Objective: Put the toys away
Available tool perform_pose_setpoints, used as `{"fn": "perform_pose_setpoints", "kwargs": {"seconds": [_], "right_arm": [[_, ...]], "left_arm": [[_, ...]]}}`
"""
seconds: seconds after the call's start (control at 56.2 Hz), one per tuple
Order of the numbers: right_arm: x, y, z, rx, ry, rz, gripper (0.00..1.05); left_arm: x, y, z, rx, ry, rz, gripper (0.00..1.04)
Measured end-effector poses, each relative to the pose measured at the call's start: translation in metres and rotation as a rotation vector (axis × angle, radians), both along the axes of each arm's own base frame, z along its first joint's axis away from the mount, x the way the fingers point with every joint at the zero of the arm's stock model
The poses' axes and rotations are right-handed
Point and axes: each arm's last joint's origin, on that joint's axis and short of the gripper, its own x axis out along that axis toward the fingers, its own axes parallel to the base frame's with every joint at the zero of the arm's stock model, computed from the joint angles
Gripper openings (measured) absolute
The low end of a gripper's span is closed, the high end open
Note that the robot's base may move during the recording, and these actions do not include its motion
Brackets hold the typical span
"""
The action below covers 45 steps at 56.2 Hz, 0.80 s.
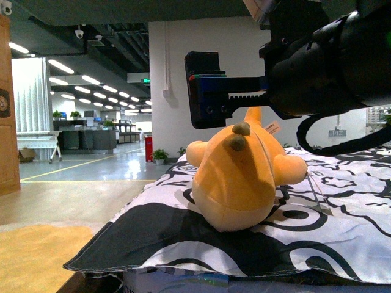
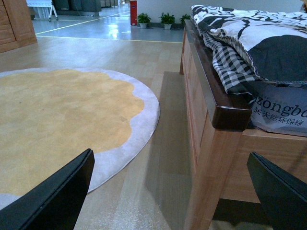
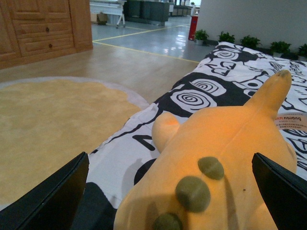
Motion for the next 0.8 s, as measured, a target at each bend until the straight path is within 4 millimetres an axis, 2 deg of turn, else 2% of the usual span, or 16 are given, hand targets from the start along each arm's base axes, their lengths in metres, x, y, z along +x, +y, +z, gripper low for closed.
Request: {"fn": "perform_pose_setpoints", "kwargs": {"seconds": [0.178,0.445,0.623,0.801], "right_arm": [[0.022,0.008,-0.003,-0.026,0.039,-0.065,1.04],[0.057,0.014,-0.033,-0.114,0.164,-0.182,1.04],[0.063,0.015,-0.043,-0.136,0.196,-0.208,1.04],[0.061,0.014,-0.066,-0.165,0.26,-0.198,1.04]], "left_arm": [[0.0,0.0,0.0,0.0,0.0,0.0,0.99],[0.0,0.0,0.0,0.0,0.0,0.0,0.99],[0.0,0.0,0.0,0.0,0.0,0.0,0.99],[0.0,0.0,0.0,0.0,0.0,0.0,0.99]]}}
